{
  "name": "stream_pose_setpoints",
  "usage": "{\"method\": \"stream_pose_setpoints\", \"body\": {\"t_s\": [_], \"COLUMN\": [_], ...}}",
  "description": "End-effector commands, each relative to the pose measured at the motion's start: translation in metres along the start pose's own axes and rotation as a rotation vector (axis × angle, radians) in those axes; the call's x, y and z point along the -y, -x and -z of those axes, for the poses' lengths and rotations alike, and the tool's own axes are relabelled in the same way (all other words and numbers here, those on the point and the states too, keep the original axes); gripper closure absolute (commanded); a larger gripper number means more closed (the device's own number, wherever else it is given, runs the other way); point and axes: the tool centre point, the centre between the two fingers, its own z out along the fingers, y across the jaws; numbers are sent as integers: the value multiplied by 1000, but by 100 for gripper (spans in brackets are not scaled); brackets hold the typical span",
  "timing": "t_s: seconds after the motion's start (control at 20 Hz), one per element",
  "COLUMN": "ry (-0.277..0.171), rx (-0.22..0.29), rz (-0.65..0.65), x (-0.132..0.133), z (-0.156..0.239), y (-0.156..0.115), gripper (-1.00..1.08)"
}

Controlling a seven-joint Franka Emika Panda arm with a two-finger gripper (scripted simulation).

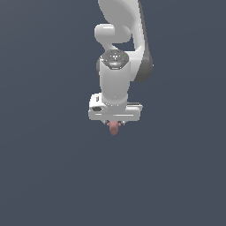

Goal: Pick up the object and move it to a goal position.

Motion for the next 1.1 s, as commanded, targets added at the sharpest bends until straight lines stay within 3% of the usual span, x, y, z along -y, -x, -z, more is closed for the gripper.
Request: {"method": "stream_pose_setpoints", "body": {"t_s": [0.0,0.7,1.05], "ry": [0,0,0], "rx": [-1,-1,-1], "rz": [0,0,0], "x": [1,10,13], "z": [31,194,251], "y": [3,18,20], "gripper": [108,108,108]}}
